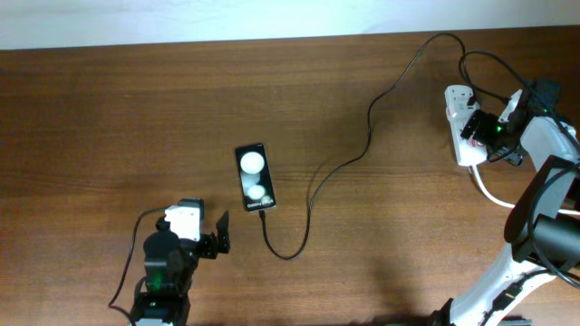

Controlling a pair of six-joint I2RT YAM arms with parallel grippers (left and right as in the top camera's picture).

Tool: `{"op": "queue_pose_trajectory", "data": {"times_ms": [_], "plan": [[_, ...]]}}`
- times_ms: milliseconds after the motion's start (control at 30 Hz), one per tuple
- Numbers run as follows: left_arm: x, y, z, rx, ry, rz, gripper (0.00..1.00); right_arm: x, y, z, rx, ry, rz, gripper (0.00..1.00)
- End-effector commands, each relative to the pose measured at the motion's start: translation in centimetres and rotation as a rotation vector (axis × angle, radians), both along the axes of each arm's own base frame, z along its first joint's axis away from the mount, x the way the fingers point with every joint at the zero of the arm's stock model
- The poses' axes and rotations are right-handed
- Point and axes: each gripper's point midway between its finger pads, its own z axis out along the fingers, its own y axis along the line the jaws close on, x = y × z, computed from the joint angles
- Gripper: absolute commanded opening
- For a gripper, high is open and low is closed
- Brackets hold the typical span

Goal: Plug charger to phone and switch on socket

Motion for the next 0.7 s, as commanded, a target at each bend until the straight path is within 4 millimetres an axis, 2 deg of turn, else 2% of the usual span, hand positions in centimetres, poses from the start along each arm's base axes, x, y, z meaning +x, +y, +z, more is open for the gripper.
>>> {"op": "queue_pose_trajectory", "data": {"times_ms": [0,167,300,367,433,667], "plan": [[-1.1,0.2,-0.3,0.009,0.005,-0.001,0.99,-1.2,0.2,-1.0,-0.022,0.051,0.010,0.99],[-2.7,0.7,-0.2,0.022,0.024,0.019,0.99,-1.2,0.2,-1.0,-0.022,0.051,0.010,0.99],[-2.3,1.2,4.8,0.018,-0.195,0.049,0.99,-1.2,0.1,-1.0,-0.022,0.051,0.010,0.99],[-2.2,1.8,6.7,0.025,-0.276,0.083,0.99,-1.2,0.1,-1.0,-0.022,0.051,0.010,0.99],[-2.6,2.2,10.4,0.043,-0.445,0.098,0.99,-1.2,0.2,-1.0,-0.022,0.051,0.010,0.99],[-2.5,3.6,10.3,0.139,-0.447,0.130,0.99,-1.2,0.2,-1.0,-0.022,0.051,0.010,0.99]]}}
